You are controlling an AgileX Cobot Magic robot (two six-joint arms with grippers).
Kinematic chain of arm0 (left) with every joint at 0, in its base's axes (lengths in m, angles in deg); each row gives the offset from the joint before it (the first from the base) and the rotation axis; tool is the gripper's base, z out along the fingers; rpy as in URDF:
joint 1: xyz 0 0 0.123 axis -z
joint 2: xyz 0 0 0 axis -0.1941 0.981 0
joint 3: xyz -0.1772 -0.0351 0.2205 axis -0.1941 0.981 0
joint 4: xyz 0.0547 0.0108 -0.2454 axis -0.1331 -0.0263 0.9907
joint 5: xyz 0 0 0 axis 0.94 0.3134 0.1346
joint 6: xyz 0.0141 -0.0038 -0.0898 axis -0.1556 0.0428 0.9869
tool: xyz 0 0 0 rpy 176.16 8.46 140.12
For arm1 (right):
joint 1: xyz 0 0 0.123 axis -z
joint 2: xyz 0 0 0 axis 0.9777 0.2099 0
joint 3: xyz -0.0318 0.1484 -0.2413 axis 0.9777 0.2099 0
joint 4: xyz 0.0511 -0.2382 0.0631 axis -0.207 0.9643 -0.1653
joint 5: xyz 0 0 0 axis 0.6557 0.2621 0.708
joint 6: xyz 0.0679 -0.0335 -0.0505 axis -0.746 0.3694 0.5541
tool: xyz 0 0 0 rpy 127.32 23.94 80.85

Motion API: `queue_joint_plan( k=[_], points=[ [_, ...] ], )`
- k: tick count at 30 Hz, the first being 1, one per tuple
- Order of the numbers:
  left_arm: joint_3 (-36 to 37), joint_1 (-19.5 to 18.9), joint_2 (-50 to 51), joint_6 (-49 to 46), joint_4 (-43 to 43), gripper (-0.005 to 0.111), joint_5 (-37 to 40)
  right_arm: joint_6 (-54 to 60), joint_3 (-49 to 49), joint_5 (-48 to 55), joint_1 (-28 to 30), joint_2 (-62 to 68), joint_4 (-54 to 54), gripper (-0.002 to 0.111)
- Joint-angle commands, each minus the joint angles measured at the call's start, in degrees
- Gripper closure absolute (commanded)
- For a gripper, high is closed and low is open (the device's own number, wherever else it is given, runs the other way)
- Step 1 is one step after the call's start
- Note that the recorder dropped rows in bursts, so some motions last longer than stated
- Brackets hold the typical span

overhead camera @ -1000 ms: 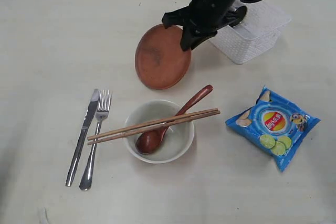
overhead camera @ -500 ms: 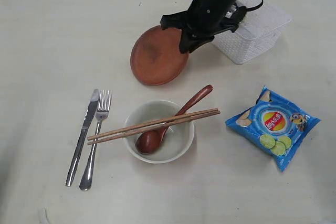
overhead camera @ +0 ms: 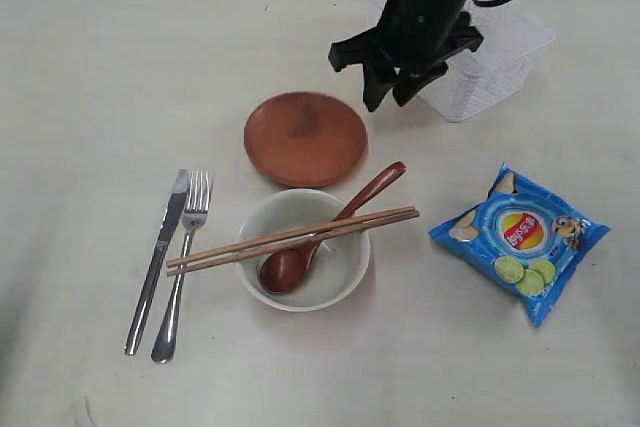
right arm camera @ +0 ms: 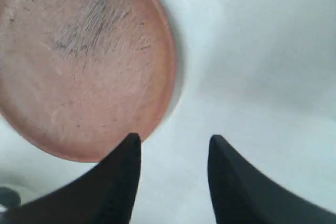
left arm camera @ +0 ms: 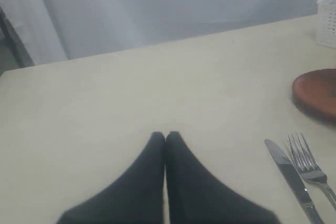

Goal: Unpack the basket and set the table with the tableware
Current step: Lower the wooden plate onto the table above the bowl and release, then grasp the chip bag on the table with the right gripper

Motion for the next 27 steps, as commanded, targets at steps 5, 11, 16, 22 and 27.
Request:
queue_joint_plan(
  k=[5, 11, 16, 22, 27],
  points=[
    [0.17, 0.12, -0.36, 0.32, -0.05, 0.107, 0.09, 1.98, 22.43, -3.13, 16.27, -24.33, 1.48, 0.068],
    [0.17, 0.12, -0.36, 0.32, -0.05, 0.107, 0.09, 2.03, 40.24, -10.86, 21.95, -33.31, 1.42, 0.068],
    [0.17, 0.12, -0.36, 0.32, -0.05, 0.107, 0.09, -12.56, 46.89, -12.25, 21.95, -30.56, 8.14, 0.068],
    [0.17, 0.12, -0.36, 0.32, -0.05, 0.107, 0.09, -13.33, 55.38, -22.18, 21.95, -30.58, 1.44, 0.068],
    [0.17, 0.12, -0.36, 0.32, -0.05, 0.107, 0.09, -10.66, 56.15, -23.41, 21.95, -30.58, -2.38, 0.068]
  ],
)
